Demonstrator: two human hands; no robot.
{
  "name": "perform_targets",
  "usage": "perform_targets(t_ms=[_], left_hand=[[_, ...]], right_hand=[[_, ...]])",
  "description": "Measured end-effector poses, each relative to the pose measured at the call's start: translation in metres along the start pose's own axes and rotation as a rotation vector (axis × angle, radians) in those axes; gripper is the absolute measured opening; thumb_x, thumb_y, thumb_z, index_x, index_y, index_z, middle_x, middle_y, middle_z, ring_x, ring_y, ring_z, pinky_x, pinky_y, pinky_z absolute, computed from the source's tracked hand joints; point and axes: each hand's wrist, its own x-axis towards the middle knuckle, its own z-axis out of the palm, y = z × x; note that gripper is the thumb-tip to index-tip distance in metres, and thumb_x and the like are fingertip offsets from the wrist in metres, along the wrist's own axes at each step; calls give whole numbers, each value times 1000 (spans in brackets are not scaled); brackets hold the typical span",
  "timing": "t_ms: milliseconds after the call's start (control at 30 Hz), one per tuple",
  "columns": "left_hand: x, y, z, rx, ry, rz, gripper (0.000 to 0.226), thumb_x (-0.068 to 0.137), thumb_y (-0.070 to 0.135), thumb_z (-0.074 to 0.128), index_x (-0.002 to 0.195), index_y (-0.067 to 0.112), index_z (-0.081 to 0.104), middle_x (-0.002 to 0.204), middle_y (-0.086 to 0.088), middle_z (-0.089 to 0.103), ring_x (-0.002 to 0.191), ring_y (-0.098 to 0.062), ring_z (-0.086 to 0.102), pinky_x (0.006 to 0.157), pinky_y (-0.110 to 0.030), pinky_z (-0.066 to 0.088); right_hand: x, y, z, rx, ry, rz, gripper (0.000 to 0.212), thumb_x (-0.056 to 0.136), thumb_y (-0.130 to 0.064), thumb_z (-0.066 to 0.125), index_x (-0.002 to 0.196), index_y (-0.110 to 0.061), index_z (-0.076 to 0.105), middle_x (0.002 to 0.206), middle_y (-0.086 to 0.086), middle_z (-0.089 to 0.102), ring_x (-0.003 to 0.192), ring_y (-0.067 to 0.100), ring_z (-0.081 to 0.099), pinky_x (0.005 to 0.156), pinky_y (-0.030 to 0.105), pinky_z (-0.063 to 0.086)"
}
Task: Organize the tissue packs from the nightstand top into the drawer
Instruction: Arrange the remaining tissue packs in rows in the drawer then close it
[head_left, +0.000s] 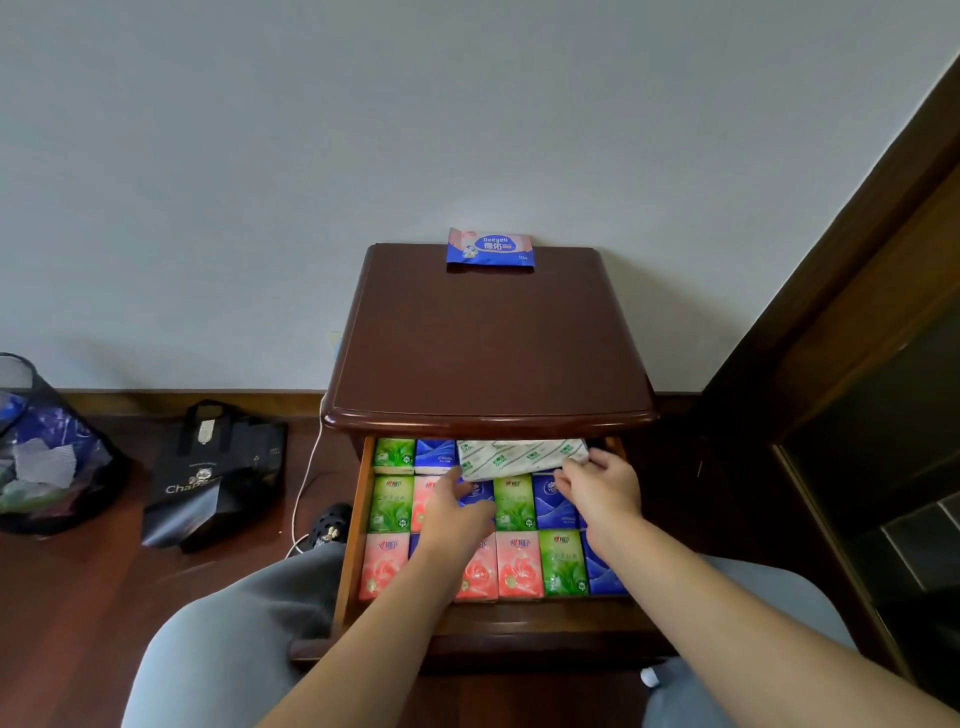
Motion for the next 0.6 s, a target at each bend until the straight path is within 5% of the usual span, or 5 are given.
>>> perform_targets(t_ms=[100, 200, 367, 467, 600], left_hand=[[5, 2, 3, 0, -21, 7, 82, 94, 0, 64, 162, 24, 26, 132, 4, 52, 101, -13, 63, 83, -33, 60], [9, 5, 5, 14, -33, 14, 84, 93, 1, 64, 163, 27, 24, 130, 8, 55, 97, -14, 67, 79, -30, 61], [17, 11, 9, 39, -45, 37, 83, 93, 5, 66, 163, 26, 25, 129, 15, 53, 101, -11, 65, 86, -32, 59], [19, 13, 11, 31, -33, 25, 82, 94, 3, 66, 162, 24, 25, 134, 9, 50, 103, -13, 63, 91, -35, 58], [13, 13, 13, 30, -36, 22, 83, 94, 4, 66, 163, 24, 23, 138, 9, 47, 101, -14, 64, 76, -27, 56]], right_hand=[[0, 4, -2, -216, 23, -96, 37, 95, -17, 73, 130, -25, 64, 116, -10, 66, 98, 17, 74, 85, 41, 65], [-3, 4, -5, -286, 29, -128, 28, 96, -23, 72, 116, -39, 61, 104, -13, 68, 87, 10, 73, 65, 32, 63], [1, 2, -2, -251, 18, -93, 48, 97, -15, 69, 141, -27, 57, 126, -7, 64, 103, 16, 73, 79, 38, 65], [4, 1, 0, -256, 45, -132, 53, 96, -16, 69, 144, -29, 52, 123, -12, 59, 101, 13, 71, 68, 29, 62], [7, 1, 5, -232, 20, -77, 57, 95, -11, 70, 143, -35, 52, 117, -9, 63, 92, 15, 74, 64, 33, 66]])
